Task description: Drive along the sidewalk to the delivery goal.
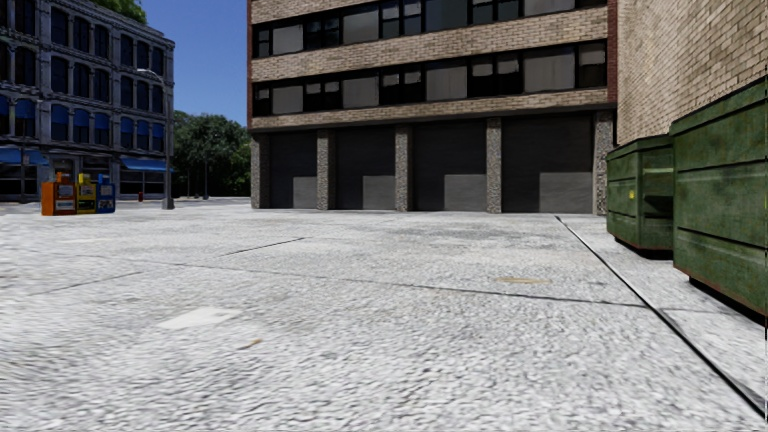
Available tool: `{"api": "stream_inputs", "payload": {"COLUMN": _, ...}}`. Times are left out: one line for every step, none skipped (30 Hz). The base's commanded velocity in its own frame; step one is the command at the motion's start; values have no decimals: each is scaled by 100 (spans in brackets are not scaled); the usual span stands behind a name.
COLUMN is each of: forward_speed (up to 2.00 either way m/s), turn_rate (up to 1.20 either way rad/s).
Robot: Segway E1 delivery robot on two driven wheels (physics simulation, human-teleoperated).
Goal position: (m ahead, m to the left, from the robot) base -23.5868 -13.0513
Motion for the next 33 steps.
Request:
{"api": "stream_inputs", "payload": {"forward_speed": 165, "turn_rate": 94}}
{"api": "stream_inputs", "payload": {"forward_speed": 169, "turn_rate": 94}}
{"api": "stream_inputs", "payload": {"forward_speed": 174, "turn_rate": 94}}
{"api": "stream_inputs", "payload": {"forward_speed": 175, "turn_rate": 93}}
{"api": "stream_inputs", "payload": {"forward_speed": 175, "turn_rate": 93}}
{"api": "stream_inputs", "payload": {"forward_speed": 176, "turn_rate": 91}}
{"api": "stream_inputs", "payload": {"forward_speed": 176, "turn_rate": 89}}
{"api": "stream_inputs", "payload": {"forward_speed": 176, "turn_rate": 89}}
{"api": "stream_inputs", "payload": {"forward_speed": 176, "turn_rate": 89}}
{"api": "stream_inputs", "payload": {"forward_speed": 176, "turn_rate": 89}}
{"api": "stream_inputs", "payload": {"forward_speed": 176, "turn_rate": 89}}
{"api": "stream_inputs", "payload": {"forward_speed": 176, "turn_rate": 89}}
{"api": "stream_inputs", "payload": {"forward_speed": 176, "turn_rate": 89}}
{"api": "stream_inputs", "payload": {"forward_speed": 176, "turn_rate": 89}}
{"api": "stream_inputs", "payload": {"forward_speed": 176, "turn_rate": 89}}
{"api": "stream_inputs", "payload": {"forward_speed": 176, "turn_rate": 89}}
{"api": "stream_inputs", "payload": {"forward_speed": 176, "turn_rate": 89}}
{"api": "stream_inputs", "payload": {"forward_speed": 176, "turn_rate": 89}}
{"api": "stream_inputs", "payload": {"forward_speed": 176, "turn_rate": 89}}
{"api": "stream_inputs", "payload": {"forward_speed": 176, "turn_rate": 89}}
{"api": "stream_inputs", "payload": {"forward_speed": 176, "turn_rate": 89}}
{"api": "stream_inputs", "payload": {"forward_speed": 176, "turn_rate": 89}}
{"api": "stream_inputs", "payload": {"forward_speed": 176, "turn_rate": 89}}
{"api": "stream_inputs", "payload": {"forward_speed": 176, "turn_rate": 89}}
{"api": "stream_inputs", "payload": {"forward_speed": 176, "turn_rate": 89}}
{"api": "stream_inputs", "payload": {"forward_speed": 176, "turn_rate": 89}}
{"api": "stream_inputs", "payload": {"forward_speed": 176, "turn_rate": 89}}
{"api": "stream_inputs", "payload": {"forward_speed": 176, "turn_rate": 89}}
{"api": "stream_inputs", "payload": {"forward_speed": 176, "turn_rate": 89}}
{"api": "stream_inputs", "payload": {"forward_speed": 176, "turn_rate": 89}}
{"api": "stream_inputs", "payload": {"forward_speed": 176, "turn_rate": 89}}
{"api": "stream_inputs", "payload": {"forward_speed": 176, "turn_rate": 89}}
{"api": "stream_inputs", "payload": {"forward_speed": 176, "turn_rate": 89}}
